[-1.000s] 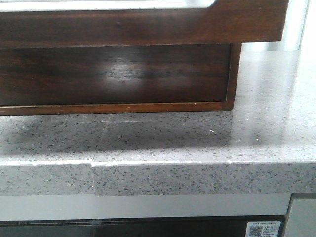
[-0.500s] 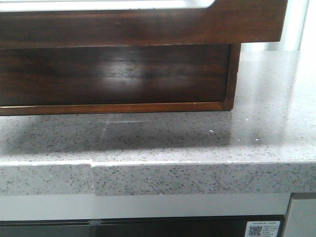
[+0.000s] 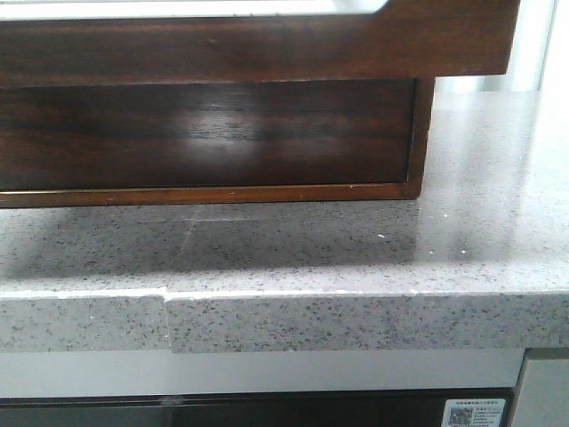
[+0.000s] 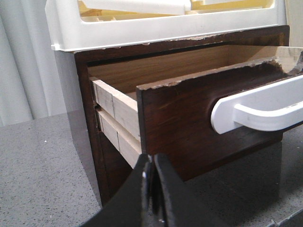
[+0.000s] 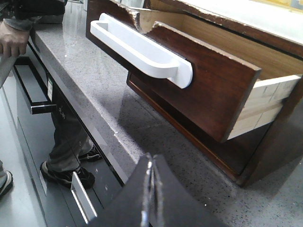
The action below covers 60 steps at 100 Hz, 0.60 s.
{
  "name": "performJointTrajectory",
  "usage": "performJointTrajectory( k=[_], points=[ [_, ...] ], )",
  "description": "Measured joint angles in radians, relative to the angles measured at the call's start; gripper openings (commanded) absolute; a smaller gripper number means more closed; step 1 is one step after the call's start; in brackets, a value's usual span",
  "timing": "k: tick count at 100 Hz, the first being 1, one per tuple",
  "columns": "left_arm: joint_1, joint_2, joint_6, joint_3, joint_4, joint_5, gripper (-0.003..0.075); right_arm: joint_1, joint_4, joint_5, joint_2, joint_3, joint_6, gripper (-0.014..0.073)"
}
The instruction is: Put scissors in drawer with both arms
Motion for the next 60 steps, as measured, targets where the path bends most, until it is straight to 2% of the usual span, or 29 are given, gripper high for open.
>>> performJointTrajectory(
  k=[60],
  points=[
    [0.0, 0.0, 0.0, 0.0, 0.0, 0.0, -0.0022, 0.0, 0.002, -0.006, 0.0, 0.0, 0.0, -0.0041]
  ],
)
